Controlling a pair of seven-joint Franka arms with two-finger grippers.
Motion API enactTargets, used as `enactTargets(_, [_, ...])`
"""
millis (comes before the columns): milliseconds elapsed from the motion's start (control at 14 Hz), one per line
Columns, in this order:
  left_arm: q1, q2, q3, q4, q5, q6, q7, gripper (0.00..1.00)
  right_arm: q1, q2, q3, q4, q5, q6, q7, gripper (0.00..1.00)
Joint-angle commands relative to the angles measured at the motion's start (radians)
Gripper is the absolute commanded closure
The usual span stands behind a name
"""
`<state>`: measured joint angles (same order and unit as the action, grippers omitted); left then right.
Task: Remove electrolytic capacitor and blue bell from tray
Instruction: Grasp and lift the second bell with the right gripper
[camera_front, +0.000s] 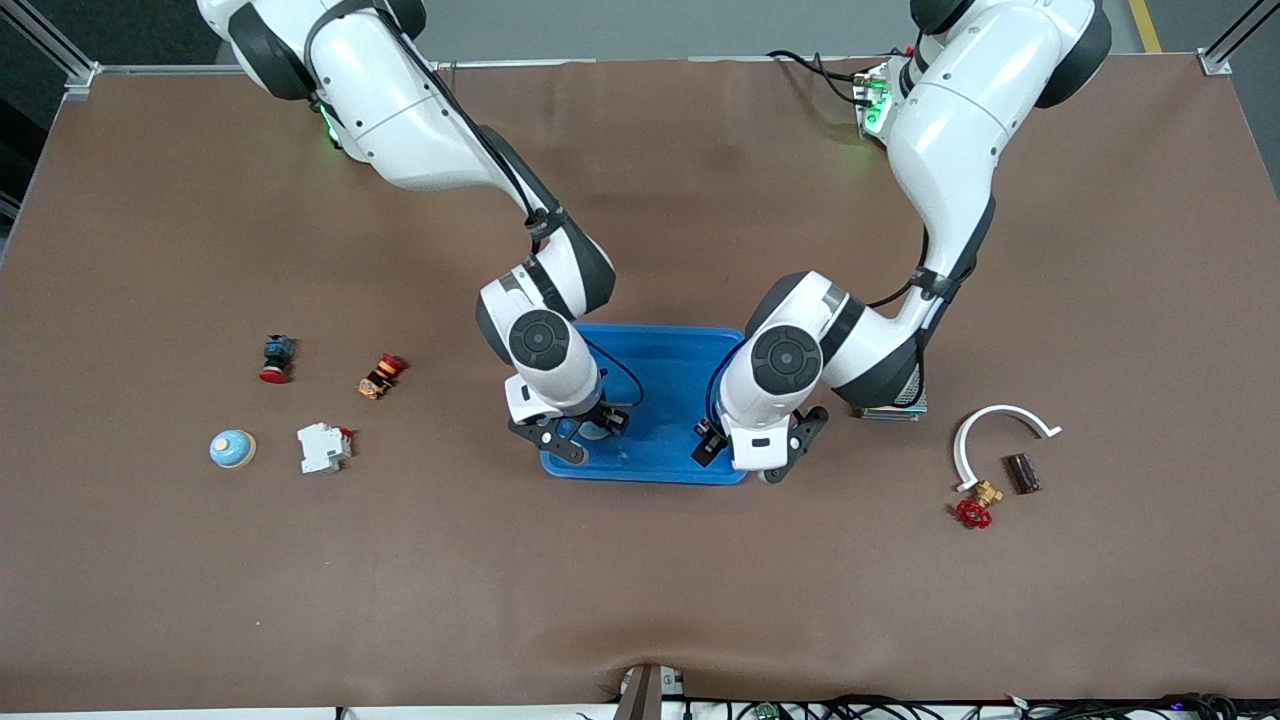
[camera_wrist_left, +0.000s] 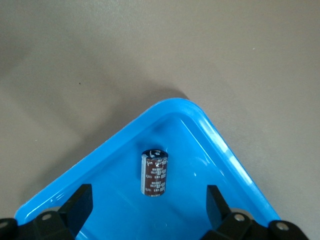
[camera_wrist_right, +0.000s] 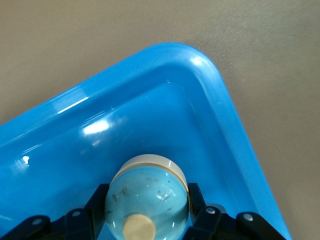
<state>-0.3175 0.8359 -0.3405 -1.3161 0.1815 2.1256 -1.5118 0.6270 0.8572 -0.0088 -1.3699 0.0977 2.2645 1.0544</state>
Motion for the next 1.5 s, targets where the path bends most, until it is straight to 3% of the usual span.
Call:
enactTargets(0, [-0.014, 0.017, 0.009, 0.014, 0.027, 0.016, -0.027, 0.0, -0.018, 0.003, 0.003, 0.083, 0.004, -0.1, 0.013, 1.0])
enactTargets(214, [-0.014, 0.028, 0.011, 0.014, 0.027, 0.043, -0.045, 0.0, -0.056, -0.012, 0.004, 0.087, 0.004, -0.144, -0.072, 1.0])
enactTargets(499, [-0.04, 0.046, 0.011, 0.014, 0.029, 0.071, -0.068, 0.0, -0.134, -0.056, 0.004, 0.065, 0.007, -0.209, -0.368, 1.0])
enactTargets(855, [-0.098, 0.071, 0.078, 0.014, 0.027, 0.092, -0.077, 0.0, -0.231, -0.116, 0.003, -0.03, 0.007, -0.204, -0.626, 1.0])
enactTargets(1140, [-0.098, 0.083, 0.078, 0.014, 0.027, 0.112, -0.077, 0.0, -0.306, -0.165, 0.003, -0.207, 0.007, -0.019, -0.818, 1.0])
enactTargets(1425, [-0.098, 0.103, 0.081, 0.015, 0.027, 0.119, -0.077, 0.0, -0.381, -0.167, 0.004, -0.291, 0.008, 0.094, -0.983, 1.0])
